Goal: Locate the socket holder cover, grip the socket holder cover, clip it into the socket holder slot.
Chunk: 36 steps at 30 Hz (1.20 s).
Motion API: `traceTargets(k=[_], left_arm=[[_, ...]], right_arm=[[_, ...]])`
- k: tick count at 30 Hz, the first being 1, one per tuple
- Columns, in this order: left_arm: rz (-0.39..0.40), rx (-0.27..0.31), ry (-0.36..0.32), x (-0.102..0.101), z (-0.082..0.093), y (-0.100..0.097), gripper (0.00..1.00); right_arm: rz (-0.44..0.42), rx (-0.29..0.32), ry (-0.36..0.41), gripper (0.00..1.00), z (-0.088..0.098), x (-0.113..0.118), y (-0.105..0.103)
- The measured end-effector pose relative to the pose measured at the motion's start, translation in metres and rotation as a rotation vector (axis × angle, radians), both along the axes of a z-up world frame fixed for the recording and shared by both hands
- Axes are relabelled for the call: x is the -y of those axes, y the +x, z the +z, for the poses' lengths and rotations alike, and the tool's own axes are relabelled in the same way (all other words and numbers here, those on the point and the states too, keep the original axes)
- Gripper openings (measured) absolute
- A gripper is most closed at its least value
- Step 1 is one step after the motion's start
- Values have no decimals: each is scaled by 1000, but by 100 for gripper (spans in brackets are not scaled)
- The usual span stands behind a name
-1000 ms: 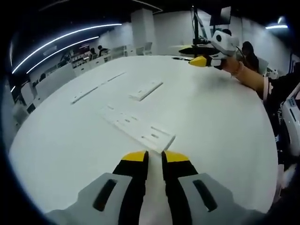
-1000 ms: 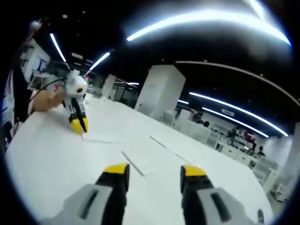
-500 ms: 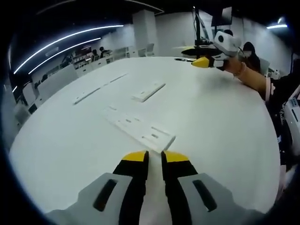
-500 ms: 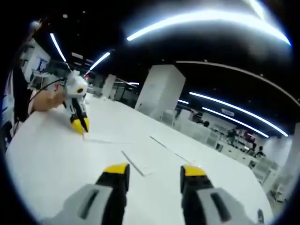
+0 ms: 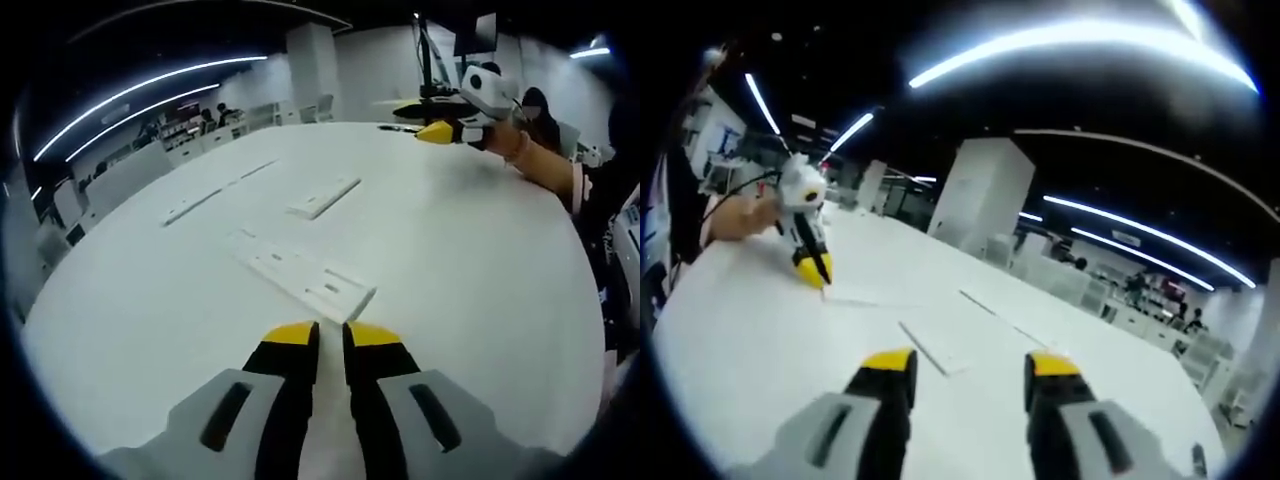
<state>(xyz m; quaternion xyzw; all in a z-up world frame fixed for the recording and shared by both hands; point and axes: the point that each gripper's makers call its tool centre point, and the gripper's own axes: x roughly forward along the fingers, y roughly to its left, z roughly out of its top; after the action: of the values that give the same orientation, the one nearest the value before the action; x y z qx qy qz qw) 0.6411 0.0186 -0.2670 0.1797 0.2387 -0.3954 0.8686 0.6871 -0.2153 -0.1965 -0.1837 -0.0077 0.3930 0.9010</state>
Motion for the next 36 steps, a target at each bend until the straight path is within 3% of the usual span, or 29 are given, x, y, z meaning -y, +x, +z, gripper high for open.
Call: traceTargets(k=[36], left_arm=[[-5,73,18,2,0,7,11]], right_arm=[[-11,4,-15,44,-2,1,1]])
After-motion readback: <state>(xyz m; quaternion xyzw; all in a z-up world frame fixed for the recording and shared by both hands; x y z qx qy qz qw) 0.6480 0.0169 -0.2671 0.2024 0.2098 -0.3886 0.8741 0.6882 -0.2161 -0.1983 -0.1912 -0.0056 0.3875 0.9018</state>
